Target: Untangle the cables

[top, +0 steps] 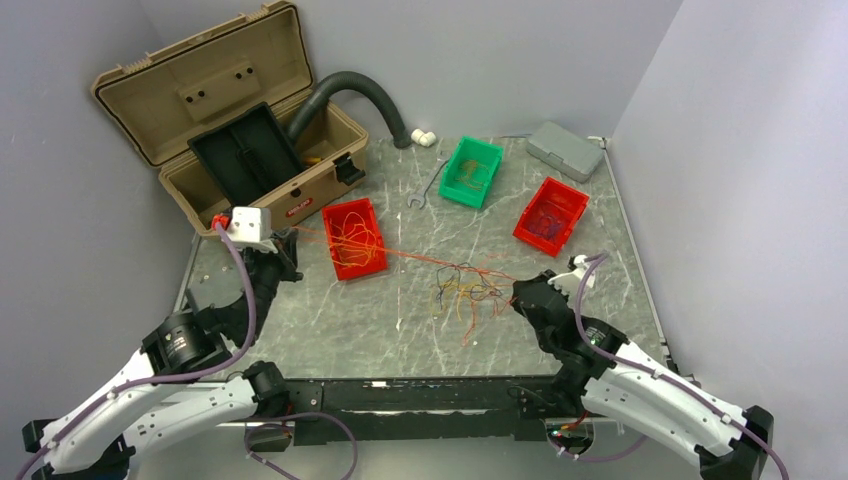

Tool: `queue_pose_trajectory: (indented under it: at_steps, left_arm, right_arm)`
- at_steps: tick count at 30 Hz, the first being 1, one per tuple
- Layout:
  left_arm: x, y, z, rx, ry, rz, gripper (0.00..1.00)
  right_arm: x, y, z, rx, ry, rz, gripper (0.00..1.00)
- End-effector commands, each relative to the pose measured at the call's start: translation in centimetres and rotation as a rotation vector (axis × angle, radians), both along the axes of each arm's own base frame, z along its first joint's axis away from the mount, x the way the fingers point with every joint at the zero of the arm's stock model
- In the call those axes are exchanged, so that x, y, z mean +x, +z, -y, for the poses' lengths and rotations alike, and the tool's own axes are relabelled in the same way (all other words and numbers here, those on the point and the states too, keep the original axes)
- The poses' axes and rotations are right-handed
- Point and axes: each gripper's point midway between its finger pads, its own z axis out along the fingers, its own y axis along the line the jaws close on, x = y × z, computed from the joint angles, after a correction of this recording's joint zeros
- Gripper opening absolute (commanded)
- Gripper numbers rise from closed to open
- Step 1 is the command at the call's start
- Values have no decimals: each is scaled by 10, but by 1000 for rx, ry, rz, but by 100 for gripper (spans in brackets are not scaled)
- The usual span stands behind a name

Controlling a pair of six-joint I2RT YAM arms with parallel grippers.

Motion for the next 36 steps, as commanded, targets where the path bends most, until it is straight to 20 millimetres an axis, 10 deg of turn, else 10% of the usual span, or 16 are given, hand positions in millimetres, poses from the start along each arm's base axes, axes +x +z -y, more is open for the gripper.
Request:
queue_pose_trajectory:
  at_steps: [1,6,11,22,36]
  left_arm:
    - [-1,19,-31,-60,144,27,0]
    - [-1,23,-21,-54,85,46,0]
    - [-12,40,48,47,-300,118,0]
    - [-42,34,148,166,-804,84,0]
    - [-43,63,164,140,-856,128,0]
  right_arm:
    - [-16,-16,62,-140,-256,-68,0]
    - [-12,-15,52,-175,-194,-88,0]
    - [-6,-11,1,-200,147,-55,11]
    - [-18,11,-71,-154,621,154,78]
    - [-20,86,-161,-174,1056,545,93]
